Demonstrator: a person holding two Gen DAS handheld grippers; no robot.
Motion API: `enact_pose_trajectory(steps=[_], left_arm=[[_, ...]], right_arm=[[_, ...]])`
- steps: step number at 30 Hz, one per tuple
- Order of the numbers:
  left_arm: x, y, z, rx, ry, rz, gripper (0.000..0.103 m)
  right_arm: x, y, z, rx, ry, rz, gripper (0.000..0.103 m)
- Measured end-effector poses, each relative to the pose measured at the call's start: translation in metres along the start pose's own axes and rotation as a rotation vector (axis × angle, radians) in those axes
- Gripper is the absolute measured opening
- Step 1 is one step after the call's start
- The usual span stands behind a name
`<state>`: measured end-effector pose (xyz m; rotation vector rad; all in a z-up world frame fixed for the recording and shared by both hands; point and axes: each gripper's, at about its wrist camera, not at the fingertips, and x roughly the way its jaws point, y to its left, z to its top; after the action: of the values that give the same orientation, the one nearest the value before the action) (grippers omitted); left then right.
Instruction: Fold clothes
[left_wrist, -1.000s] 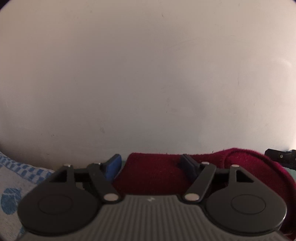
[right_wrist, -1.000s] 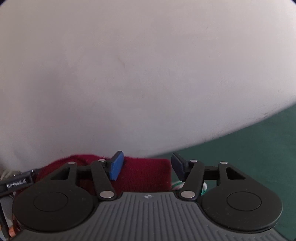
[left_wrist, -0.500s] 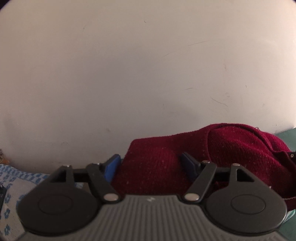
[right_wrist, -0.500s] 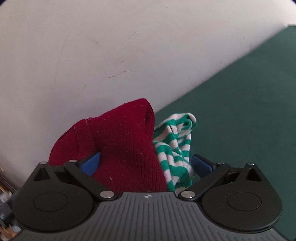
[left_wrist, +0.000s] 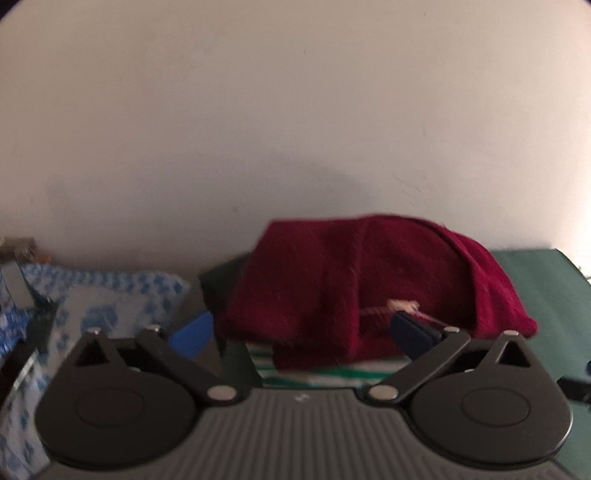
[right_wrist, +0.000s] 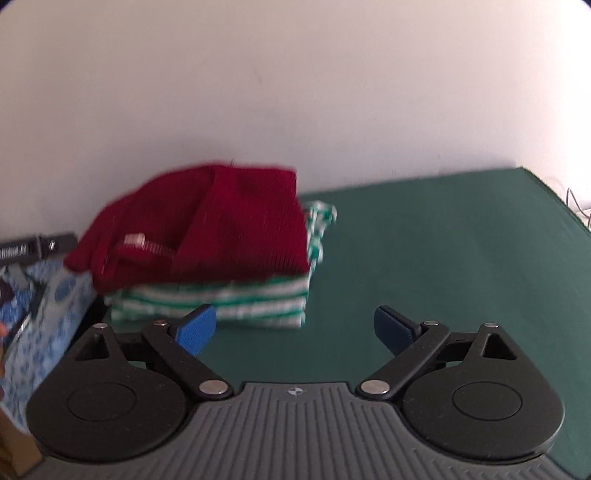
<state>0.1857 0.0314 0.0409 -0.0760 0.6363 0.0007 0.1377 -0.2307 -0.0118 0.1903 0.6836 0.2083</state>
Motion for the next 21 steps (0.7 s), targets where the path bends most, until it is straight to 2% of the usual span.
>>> enact_pose_trajectory(steps=[2, 5, 8, 11, 15, 21], left_arm=[[-0.022, -0.010, -0.018, -0.013, 0.039, 0.021, 0.102], [-0.050, -0.031, -0.033, 0.058, 0.023, 0.155, 0.102], [-0.064, -0.040, -0.043, 0.112, 0.072, 0.255, 0.102], [-0.078, -0.049, -0.055, 0.135, 0.095, 0.324, 0.102], [-0.101, -0.055, -0.075, 0.087, 0.121, 0.341, 0.103], [-0.130, -0.057, -0.107, 0.026, 0.099, 0.351, 0.103]], right_arm=[[-0.013, 0.008, -0.024, -0.018, 0.047, 0.015, 0.095], [-0.025, 0.023, -0.025, 0.009, 0.060, 0.047, 0.097], [-0.014, 0.034, -0.020, -0.010, 0.123, -0.004, 0.097], [-0.021, 0.042, -0.022, -0.081, 0.186, -0.040, 0.097], [-0.042, 0.040, -0.026, -0.065, 0.176, 0.042, 0.097], [-0.056, 0.033, -0.049, -0.090, 0.130, 0.055, 0.098]])
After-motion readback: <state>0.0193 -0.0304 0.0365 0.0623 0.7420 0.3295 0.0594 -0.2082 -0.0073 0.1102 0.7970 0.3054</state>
